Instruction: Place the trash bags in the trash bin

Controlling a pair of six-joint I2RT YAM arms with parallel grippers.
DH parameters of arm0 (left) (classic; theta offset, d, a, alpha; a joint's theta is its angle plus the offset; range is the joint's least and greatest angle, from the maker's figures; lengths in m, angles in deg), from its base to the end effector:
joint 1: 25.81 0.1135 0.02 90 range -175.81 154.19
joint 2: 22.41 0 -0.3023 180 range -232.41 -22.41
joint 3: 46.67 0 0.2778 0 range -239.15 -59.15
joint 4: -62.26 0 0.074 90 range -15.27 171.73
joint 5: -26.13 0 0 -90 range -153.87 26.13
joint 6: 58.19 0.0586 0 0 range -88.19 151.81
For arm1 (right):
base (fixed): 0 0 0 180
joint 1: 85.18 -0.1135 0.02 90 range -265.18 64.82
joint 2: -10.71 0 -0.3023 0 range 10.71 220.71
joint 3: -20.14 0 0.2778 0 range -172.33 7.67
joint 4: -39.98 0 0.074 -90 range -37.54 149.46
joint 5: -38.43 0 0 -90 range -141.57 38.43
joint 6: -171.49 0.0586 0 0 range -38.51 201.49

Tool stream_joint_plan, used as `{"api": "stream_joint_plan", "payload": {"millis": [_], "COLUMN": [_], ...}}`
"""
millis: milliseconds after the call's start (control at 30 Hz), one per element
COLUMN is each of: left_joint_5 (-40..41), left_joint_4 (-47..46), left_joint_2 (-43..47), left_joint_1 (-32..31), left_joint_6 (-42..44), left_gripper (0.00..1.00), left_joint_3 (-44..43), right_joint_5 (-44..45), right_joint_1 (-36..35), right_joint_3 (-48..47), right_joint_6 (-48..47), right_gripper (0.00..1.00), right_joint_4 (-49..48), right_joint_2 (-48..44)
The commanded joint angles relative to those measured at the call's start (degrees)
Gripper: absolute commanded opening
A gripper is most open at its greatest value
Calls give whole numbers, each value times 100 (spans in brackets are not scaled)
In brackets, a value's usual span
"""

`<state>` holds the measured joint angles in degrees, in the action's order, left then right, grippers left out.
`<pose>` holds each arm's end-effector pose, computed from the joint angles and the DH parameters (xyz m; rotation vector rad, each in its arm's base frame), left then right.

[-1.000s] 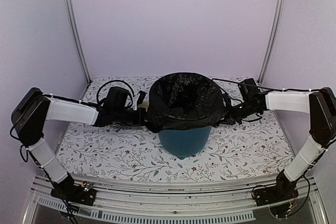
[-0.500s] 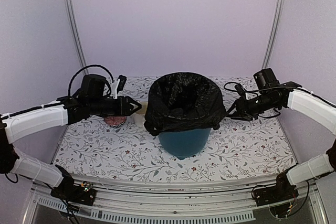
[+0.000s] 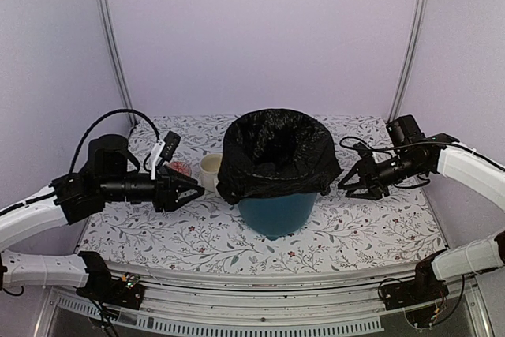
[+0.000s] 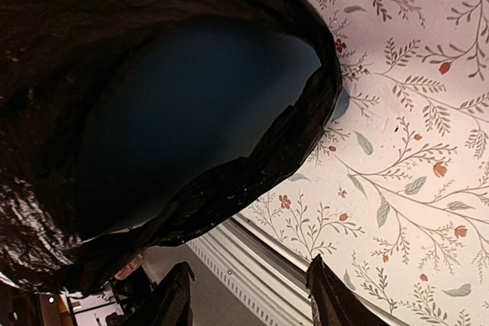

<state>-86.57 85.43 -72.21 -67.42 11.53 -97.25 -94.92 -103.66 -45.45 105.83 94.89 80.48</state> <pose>0.1503 -0.1637 0.2994 0.6586 1.9891 -1.0725 0.2267 0.1182 0.2769 -0.1552 2.6582 1.2465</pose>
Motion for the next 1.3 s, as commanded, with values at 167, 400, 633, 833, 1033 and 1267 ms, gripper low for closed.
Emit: {"api": "stream_joint_plan", "payload": {"millis": [167, 400, 633, 833, 1033, 1267], "left_joint_5": [901, 1248, 1731, 2067, 2389, 2293], "left_joint_4": [-17, -924, -1679, -2053, -2116, -2130], "left_joint_2": [-986, -1662, -2338, -2770, -2932, -2964], "left_joint_1": [-1230, -1444, -1591, -1763, -1904, -1959], "left_joint_6": [1776, 1923, 2114, 2252, 2185, 2020], "left_gripper": [51, 53, 52, 39, 10, 0], "left_joint_3": [-594, -524, -521, -565, -530, -292], "right_joint_5": [-1245, -1667, -1690, -1853, -1704, -1558], "right_joint_1": [189, 242, 248, 238, 239, 247], "right_joint_3": [162, 306, 468, 947, 1119, 1312], "right_joint_6": [833, 1593, 2258, 3113, 3445, 3188], "right_gripper": [57, 64, 63, 52, 10, 2], "right_joint_4": [-799, -1515, -2162, -3362, -3722, -3601], "right_joint_2": [495, 929, 1158, 1452, 1567, 1723]}}
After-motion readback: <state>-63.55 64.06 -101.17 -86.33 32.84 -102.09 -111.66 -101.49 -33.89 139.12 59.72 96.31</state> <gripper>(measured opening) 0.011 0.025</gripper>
